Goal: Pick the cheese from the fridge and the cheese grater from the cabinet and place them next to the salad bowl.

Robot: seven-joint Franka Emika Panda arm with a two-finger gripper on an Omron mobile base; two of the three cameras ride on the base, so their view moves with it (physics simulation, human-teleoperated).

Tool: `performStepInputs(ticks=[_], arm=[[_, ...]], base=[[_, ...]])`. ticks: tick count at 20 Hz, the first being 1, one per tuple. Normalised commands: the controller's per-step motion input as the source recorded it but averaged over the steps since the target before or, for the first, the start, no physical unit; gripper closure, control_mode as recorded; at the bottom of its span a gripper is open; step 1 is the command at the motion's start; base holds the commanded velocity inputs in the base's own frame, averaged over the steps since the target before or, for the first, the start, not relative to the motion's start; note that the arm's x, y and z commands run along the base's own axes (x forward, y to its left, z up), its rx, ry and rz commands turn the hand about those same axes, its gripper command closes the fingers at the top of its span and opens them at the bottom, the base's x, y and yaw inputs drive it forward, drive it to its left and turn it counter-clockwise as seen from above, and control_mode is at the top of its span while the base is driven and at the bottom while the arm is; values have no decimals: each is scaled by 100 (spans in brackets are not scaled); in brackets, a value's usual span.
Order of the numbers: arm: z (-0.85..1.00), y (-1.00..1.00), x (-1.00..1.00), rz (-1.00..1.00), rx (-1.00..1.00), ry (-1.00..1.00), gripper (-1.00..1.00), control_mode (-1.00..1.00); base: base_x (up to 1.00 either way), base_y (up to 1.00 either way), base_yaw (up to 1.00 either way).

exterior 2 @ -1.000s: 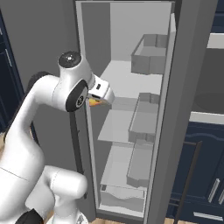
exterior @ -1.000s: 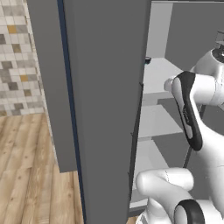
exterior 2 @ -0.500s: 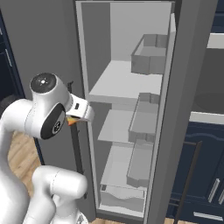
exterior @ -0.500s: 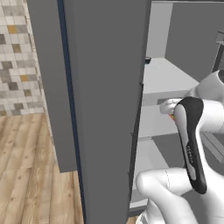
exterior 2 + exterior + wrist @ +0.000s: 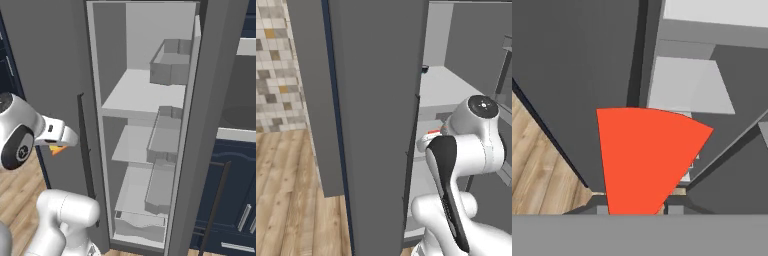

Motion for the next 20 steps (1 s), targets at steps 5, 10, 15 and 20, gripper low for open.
performStepInputs(ticks=[5,10,15,20], arm=[[0,36,0,0,-3,3,100,-100],[0,0,0,0,0,0,100,-100],[0,0,0,0,0,0,100,100],[0,0,0,0,0,0,100,100]], base=[[0,0,0],[0,0,0],[-26,1,0],[-61,46,11]])
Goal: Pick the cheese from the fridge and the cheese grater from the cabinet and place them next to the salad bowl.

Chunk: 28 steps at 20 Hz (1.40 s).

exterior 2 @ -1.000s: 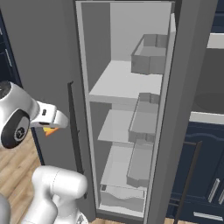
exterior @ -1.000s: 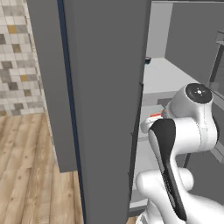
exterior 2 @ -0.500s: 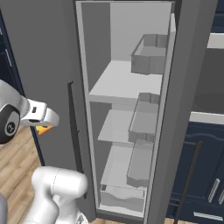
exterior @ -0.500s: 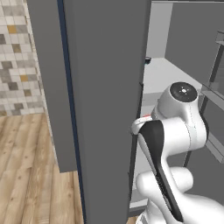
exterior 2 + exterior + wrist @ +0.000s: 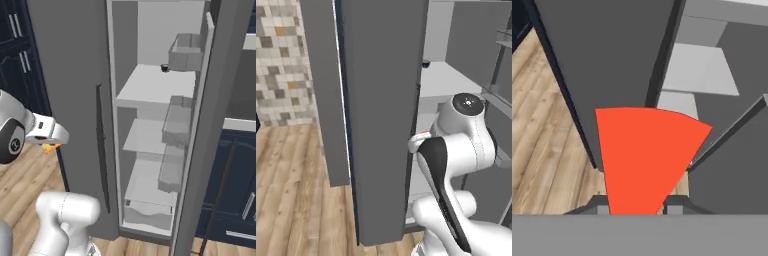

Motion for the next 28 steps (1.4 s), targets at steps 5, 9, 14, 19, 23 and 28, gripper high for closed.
performStepInputs(ticks=[5,9,14,19,23,28], arm=[[0,0,0,0,0,0,100,100],[0,0,0,0,0,0,100,100],[0,0,0,0,0,0,100,100],[0,0,0,0,0,0,100,100],[0,0,0,0,0,0,100,100],[0,0,0,0,0,0,100,100]], base=[[-10,99,34],[24,98,53],[17,87,75],[1,64,91],[-1,54,95],[-4,52,93]])
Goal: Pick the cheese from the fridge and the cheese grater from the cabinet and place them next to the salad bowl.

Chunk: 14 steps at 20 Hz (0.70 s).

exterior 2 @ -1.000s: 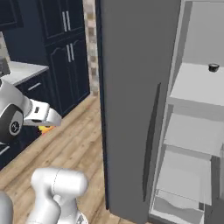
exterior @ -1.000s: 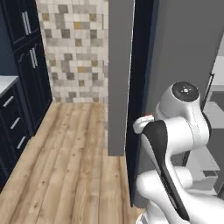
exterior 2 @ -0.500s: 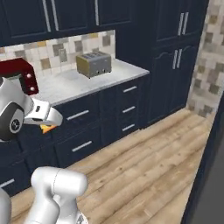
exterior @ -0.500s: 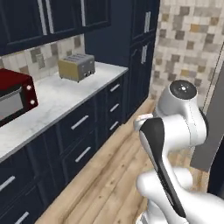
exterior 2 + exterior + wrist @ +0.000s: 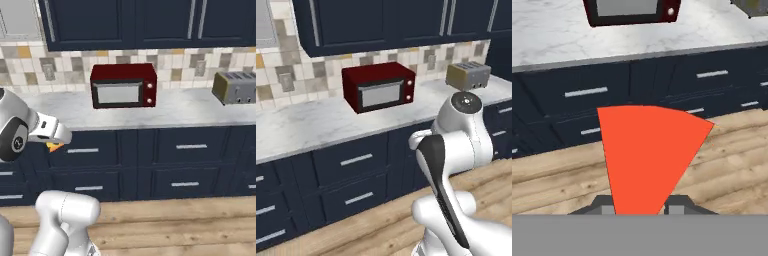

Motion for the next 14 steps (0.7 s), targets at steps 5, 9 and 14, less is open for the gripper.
performStepInputs(ticks=[5,9,14], arm=[[0,0,0,0,0,0,100,100],[0,0,0,0,0,0,100,100],[0,0,0,0,0,0,100,100]], base=[[-1,54,93],[-1,52,91],[6,60,82]])
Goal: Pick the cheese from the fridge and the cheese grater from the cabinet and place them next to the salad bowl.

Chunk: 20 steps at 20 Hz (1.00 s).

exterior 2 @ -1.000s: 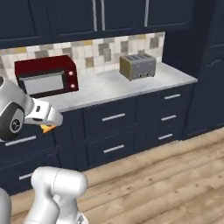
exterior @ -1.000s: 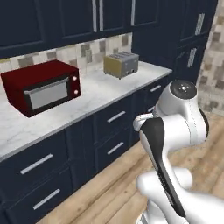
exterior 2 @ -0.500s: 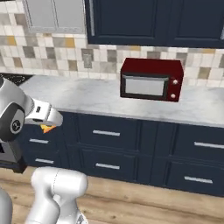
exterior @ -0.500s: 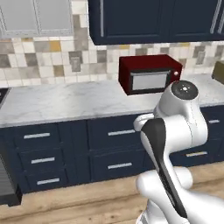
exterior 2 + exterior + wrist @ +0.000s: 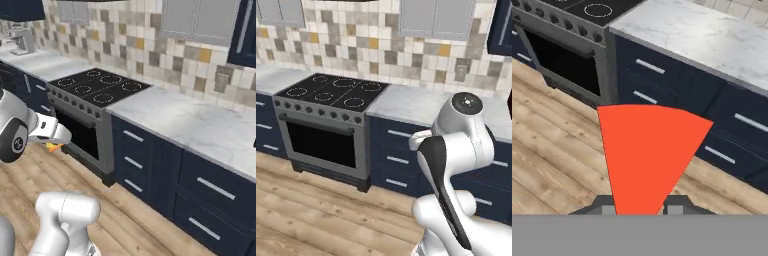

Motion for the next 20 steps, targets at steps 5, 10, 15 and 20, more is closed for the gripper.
performStepInputs(ticks=[5,10,15,20], arm=[[0,0,0,0,0,0,100,100],[0,0,0,0,0,0,100,100],[0,0,0,0,0,0,100,100],[0,0,0,0,0,0,100,100]], base=[[42,53,71],[97,7,26],[100,0,18],[100,6,22]])
